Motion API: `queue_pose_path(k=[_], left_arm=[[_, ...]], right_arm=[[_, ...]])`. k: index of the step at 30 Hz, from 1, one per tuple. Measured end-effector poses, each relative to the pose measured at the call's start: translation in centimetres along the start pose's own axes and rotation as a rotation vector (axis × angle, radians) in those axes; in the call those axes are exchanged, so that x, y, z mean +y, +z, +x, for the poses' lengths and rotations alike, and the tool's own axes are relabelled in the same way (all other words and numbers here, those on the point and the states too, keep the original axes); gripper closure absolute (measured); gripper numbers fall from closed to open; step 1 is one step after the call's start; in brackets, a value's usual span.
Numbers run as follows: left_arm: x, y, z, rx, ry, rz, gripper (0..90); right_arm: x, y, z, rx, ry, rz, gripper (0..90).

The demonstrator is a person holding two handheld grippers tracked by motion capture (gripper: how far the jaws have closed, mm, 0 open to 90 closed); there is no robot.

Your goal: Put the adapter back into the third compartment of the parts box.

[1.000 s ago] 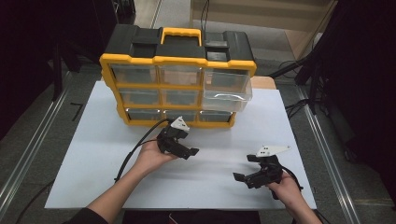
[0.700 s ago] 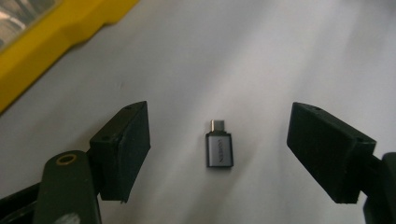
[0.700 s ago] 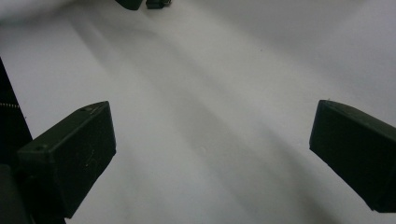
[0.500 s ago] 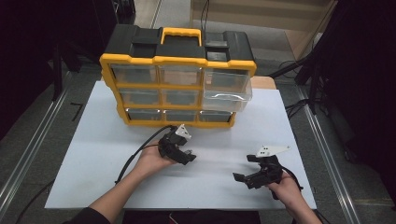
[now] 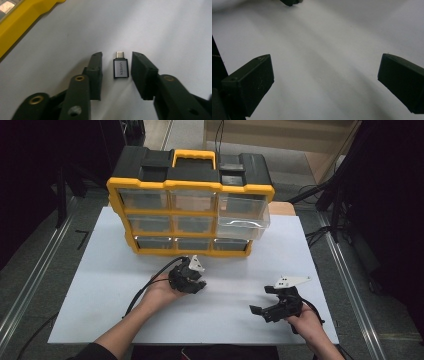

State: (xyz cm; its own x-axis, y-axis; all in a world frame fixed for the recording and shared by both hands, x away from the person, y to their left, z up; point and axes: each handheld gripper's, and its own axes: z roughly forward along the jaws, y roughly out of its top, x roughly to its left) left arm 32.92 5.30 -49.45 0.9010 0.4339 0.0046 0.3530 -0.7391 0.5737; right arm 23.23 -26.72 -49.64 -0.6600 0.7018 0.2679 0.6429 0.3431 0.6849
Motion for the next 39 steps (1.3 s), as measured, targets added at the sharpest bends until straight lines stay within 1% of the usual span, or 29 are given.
queue_pose_path(k=[1, 2, 3, 5, 6, 8, 9, 10, 12, 13, 14, 15, 16, 17, 19, 21, 22, 24, 28, 29, 31, 32, 34, 36, 37, 38, 39], left_arm=[[0.0, 0.0, 0.0, -0.001, 0.003, 0.001, 65.9], [0.0, 0.0, -0.1, 0.0, 0.007, 0.0, 71.3], [0.1, 0.0, -0.3, -0.004, 0.019, 0.005, 73.7], [0.1, 0.0, -0.3, -0.012, 0.013, 0.011, 76.4], [0.2, 0.0, -0.1, -0.018, 0.008, 0.016, 76.8], [0.2, 0.0, 0.0, -0.03, -0.006, 0.011, 77.2], [0.2, 0.0, 0.0, -0.029, -0.001, 0.014, 77.2], [0.3, 0.0, -0.2, -0.017, 0.01, 0.018, 77.2], [0.3, 0.0, -0.2, -0.018, 0.005, 0.019, 77.2], [0.2, -0.1, 0.2, -0.043, -0.017, 0.014, 77.2], [0.2, -0.1, 0.2, -0.043, -0.017, 0.014, 77.2], [0.2, -0.2, 0.7, -0.077, -0.043, 0.013, 77.2], [0.1, -0.3, 0.9, -0.093, -0.049, 0.015, 77.2], [0.1, -0.4, 1.0, -0.099, -0.051, 0.015, 77.2], [0.1, -0.5, 1.0, -0.103, -0.048, 0.018, 77.2], [0.1, -1.0, 1.1, -0.108, -0.036, 0.019, 77.2], [0.1, -1.1, 1.1, -0.118, -0.04, 0.011, 77.2], [0.1, -1.5, 1.3, -0.122, -0.034, 0.007, 77.2], [0.1, -2.1, 1.4, -0.15, -0.032, 0.005, 77.2], [0.1, -2.3, 1.5, -0.158, -0.026, 0.005, 77.2], [0.2, -2.6, 1.5, -0.174, -0.031, 0.005, 77.2], [0.2, -2.7, 1.5, -0.177, -0.024, 0.006, 77.2], [0.2, -3.0, 1.4, -0.198, -0.015, -0.003, 77.2], [0.2, -3.3, 1.4, -0.202, -0.005, -0.004, 77.2], [0.2, -3.5, 1.5, -0.195, 0.009, 0.001, 77.1], [0.2, -3.6, 1.5, -0.177, 0.02, 0.007, 77.1], [0.2, -3.8, 1.5, -0.178, 0.017, 0.012, 77.1]], right_arm=[[0.0, 0.0, 0.0, 0.0, 0.001, 0.002, 0.0], [0.0, 0.0, 0.0, 0.0, 0.001, 0.004, 0.0], [0.0, 0.0, 0.0, -0.002, -0.001, 0.006, 0.0], [0.0, 0.1, 0.0, -0.001, 0.0, 0.006, 0.0], [0.0, 0.1, 0.0, -0.001, 0.0, 0.006, 0.0], [0.0, 0.1, 0.1, -0.001, -0.001, 0.007, 0.0], [0.0, 0.1, 0.1, -0.001, 0.0, 0.007, 0.0], [0.0, 0.0, 0.1, 0.0, 0.0, 0.007, 0.0], [0.0, 0.0, 0.1, 0.0, -0.001, 0.006, 0.0], [0.0, 0.0, 0.1, 0.003, -0.001, 0.003, 0.0], [0.0, 0.0, 0.1, 0.004, -0.001, 0.003, 0.0], [0.0, 0.0, 0.1, 0.004, -0.002, 0.003, 0.0], [0.0, 0.0, 0.1, 0.004, -0.002, 0.004, 0.0], [0.0, 0.0, 0.1, 0.005, -0.002, 0.003, 0.0], [0.0, 0.0, 0.1, 0.003, -0.002, 0.002, 0.0], [0.0, 0.0, 0.1, 0.004, -0.001, 0.001, 0.0], [0.0, 0.0, 0.1, 0.003, -0.002, 0.001, 0.0], [0.0, 0.0, 0.1, 0.004, -0.002, 0.001, 0.0], [0.0, 0.0, 0.1, 0.005, -0.003, 0.0, 0.0], [0.0, 0.0, 0.1, 0.005, -0.002, 0.0, 0.0], [0.0, 0.0, 0.1, 0.006, -0.002, 0.0, 0.0], [0.0, 0.0, 0.1, 0.006, -0.002, 0.0, 0.0], [0.0, 0.0, 0.1, 0.006, -0.002, 0.001, 0.0], [0.0, 0.0, 0.1, 0.007, -0.004, 0.0, 0.0], [0.0, 0.0, 0.1, 0.007, -0.004, 0.0, 0.0], [0.0, 0.0, 0.1, 0.008, -0.004, 0.0, 0.0], [0.0, 0.0, 0.1, 0.011, -0.003, 0.0, 0.0]])
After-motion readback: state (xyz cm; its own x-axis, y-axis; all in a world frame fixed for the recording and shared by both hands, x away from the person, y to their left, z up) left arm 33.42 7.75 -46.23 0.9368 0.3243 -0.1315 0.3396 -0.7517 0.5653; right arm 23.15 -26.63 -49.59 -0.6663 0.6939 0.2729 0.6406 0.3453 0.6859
